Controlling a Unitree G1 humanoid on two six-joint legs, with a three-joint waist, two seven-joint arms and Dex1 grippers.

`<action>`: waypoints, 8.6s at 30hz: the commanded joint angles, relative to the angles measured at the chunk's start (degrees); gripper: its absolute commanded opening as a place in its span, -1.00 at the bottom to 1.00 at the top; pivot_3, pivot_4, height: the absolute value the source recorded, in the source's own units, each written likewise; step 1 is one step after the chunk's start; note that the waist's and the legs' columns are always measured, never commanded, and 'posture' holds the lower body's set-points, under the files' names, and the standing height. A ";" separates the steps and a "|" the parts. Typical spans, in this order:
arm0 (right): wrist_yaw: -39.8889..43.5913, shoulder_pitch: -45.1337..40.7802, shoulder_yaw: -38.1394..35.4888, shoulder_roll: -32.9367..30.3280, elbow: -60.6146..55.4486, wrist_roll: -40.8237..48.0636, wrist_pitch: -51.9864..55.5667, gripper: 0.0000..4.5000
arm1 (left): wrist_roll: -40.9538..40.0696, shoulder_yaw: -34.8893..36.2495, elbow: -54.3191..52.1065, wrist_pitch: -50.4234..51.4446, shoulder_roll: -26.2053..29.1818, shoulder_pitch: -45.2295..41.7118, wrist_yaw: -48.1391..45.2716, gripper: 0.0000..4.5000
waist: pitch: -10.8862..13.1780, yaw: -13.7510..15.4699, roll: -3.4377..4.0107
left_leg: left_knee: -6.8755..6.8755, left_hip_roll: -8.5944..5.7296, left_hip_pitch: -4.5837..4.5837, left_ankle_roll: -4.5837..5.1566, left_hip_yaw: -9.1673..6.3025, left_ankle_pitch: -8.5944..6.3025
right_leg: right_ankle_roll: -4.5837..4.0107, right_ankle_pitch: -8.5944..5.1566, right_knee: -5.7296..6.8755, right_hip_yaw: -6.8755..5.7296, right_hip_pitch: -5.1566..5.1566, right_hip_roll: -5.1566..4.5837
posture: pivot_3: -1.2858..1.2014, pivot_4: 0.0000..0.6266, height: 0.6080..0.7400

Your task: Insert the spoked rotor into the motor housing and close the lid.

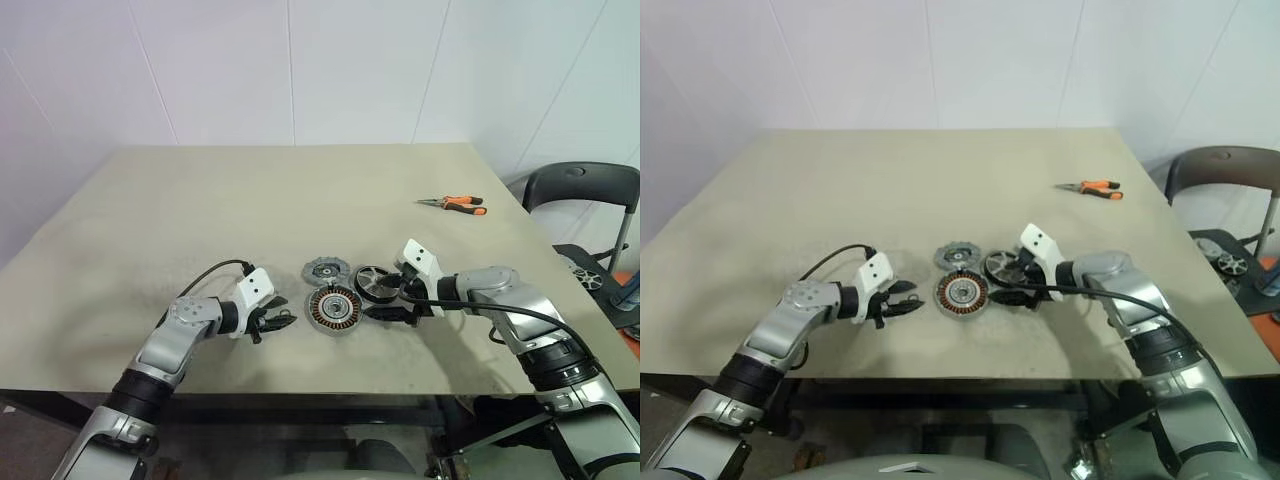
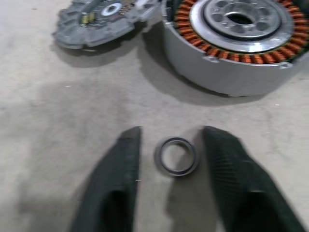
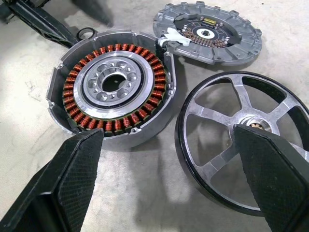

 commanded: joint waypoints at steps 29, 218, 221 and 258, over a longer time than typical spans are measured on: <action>-0.49 -1.02 -0.32 0.19 0.69 -0.96 -0.39 1.00 | 1.82 0.93 2.42 4.02 1.92 -0.02 0.64 -0.69 | -0.01 -0.09 0.03 | -0.28 0.02 0.00 -0.02 0.00 -0.01 | 0.00 0.01 -0.47 -0.04 -0.05 -0.02 | 0.03 -1.00 1.00; -3.48 -1.41 2.15 9.96 -1.17 -1.47 -3.88 -0.65 | -22.46 23.32 -13.26 25.29 -4.64 -5.93 15.64 0.34 | 0.02 0.75 -0.06 | 0.89 -0.19 -0.98 0.33 0.01 -0.14 | 0.68 0.45 0.21 -0.12 -0.71 -0.21 | 0.03 -1.00 1.00; -3.77 -0.38 4.04 10.30 0.72 -3.60 -5.61 -0.65 | -22.15 22.66 -13.68 24.71 -4.71 -5.30 15.91 0.34 | 0.02 0.43 -0.06 | 0.89 -0.19 -0.98 0.33 0.01 -0.14 | 0.68 0.45 0.22 -0.12 -0.69 -0.21 | 0.03 -1.00 1.00; -9.49 -2.58 1.08 14.95 11.60 -5.75 -8.22 -0.65 | -21.29 21.78 -11.57 22.79 -5.48 -5.79 16.65 0.34 | -0.04 -0.21 -0.11 | 0.73 -0.22 -0.07 0.15 0.05 -0.25 | 0.44 0.32 0.18 -0.11 0.15 -0.29 | 0.03 -1.00 1.00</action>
